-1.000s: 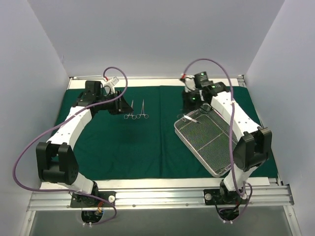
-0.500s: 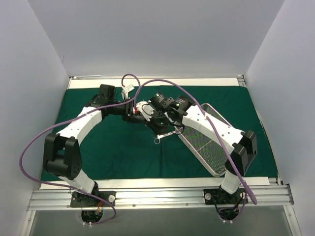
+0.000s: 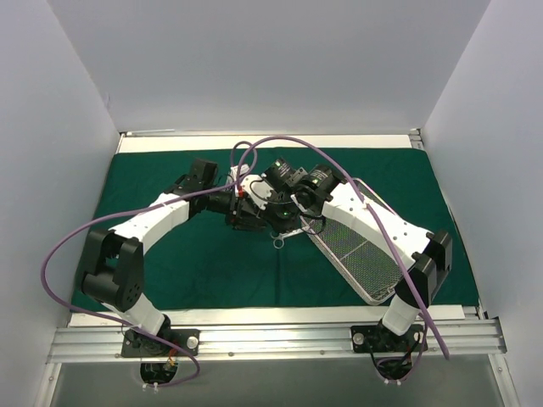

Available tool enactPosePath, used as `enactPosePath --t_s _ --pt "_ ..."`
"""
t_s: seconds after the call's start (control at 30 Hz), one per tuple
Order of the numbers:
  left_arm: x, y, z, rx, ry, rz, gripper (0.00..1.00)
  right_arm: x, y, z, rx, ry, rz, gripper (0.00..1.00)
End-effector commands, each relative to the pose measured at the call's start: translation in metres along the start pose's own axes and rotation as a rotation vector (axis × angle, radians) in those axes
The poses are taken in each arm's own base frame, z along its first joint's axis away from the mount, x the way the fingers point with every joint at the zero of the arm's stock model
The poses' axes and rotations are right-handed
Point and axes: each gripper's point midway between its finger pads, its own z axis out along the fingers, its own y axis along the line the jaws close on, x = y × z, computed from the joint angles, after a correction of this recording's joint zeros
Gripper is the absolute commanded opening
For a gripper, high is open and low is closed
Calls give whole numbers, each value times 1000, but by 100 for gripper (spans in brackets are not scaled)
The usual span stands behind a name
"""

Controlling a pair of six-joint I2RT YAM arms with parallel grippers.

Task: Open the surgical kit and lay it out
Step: Place the medical item in the surgical kit.

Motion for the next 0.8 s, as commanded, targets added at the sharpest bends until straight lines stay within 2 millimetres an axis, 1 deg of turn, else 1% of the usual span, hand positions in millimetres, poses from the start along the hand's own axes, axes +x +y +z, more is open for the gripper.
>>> enactPosePath --t_s 0.0,0.17,0.37,0.57,0.77 --pt "3 -24 2 64 10 100 47 -3 4 -20 10 -18 -32 0" --pt "4 -20 5 66 22 89 45 -4 8 -21 -9 -22 -30 0" --pt "6 -23 13 78 51 97 42 -7 9 -19 -17 -25 -10 0" --pt "7 -21 15 83 62 94 40 -15 10 -14 -30 -36 18 0" --pt "6 -21 16 90 64 93 40 -16 14 -7 -50 -25 32 0"
